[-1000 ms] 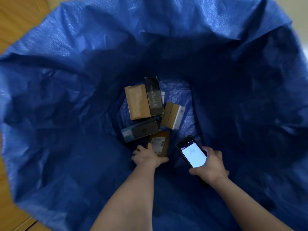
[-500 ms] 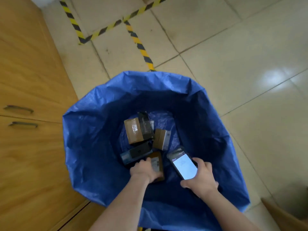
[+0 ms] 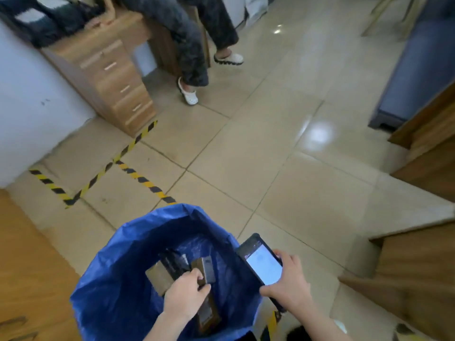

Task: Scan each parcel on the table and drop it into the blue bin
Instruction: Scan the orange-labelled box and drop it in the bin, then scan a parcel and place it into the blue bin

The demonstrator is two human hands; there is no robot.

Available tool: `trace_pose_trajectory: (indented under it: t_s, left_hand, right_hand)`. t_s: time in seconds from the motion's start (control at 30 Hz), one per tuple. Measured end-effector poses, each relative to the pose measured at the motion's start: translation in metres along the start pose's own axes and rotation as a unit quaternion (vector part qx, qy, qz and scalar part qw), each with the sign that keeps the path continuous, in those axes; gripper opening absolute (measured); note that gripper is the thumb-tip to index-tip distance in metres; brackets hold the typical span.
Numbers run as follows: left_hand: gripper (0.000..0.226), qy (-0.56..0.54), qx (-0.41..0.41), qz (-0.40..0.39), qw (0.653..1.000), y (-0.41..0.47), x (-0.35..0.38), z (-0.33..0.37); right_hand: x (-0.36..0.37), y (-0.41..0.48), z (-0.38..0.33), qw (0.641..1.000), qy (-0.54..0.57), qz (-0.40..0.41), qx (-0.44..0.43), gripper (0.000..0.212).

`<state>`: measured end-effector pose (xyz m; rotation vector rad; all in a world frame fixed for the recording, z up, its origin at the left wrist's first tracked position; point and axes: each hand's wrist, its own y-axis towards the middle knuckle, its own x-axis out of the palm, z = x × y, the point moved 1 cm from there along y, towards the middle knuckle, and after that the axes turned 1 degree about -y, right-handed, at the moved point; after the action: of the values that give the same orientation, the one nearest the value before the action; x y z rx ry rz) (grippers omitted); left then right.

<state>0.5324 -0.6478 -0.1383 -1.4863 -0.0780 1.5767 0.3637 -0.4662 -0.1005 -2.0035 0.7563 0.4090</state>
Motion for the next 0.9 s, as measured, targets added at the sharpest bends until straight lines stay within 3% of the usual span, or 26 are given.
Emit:
trace_pose_trajectory:
  t_s: [0.3,0.47,0.57,0.9]
  left_hand:
    - [0.020,0.087,0.145,-0.001,0.986,0.002,-0.018,0.195]
    - [0.022,0.089,0.197,-0.001,0.976,0.001,0.004,0.333]
    - [0.028,0.110,0.255,-0.028,0.960,0.002,0.025,0.415]
    - [0.049,0.151,0.396,-0.032,0.905,-0.029,0.072,0.621]
  right_hand:
    - [-0.176,-0.036,0.091,0.983,0.098,0.146,0.042,0.083]
    - [-0.281,-0.066,0.167,0.973,0.129,0.176,0.076,0.089]
    - [-0.337,-0.086,0.207,0.959,0.153,0.211,0.111,0.081]
    - [-0.428,-0.136,0.332,0.903,0.217,0.340,0.147,0.077]
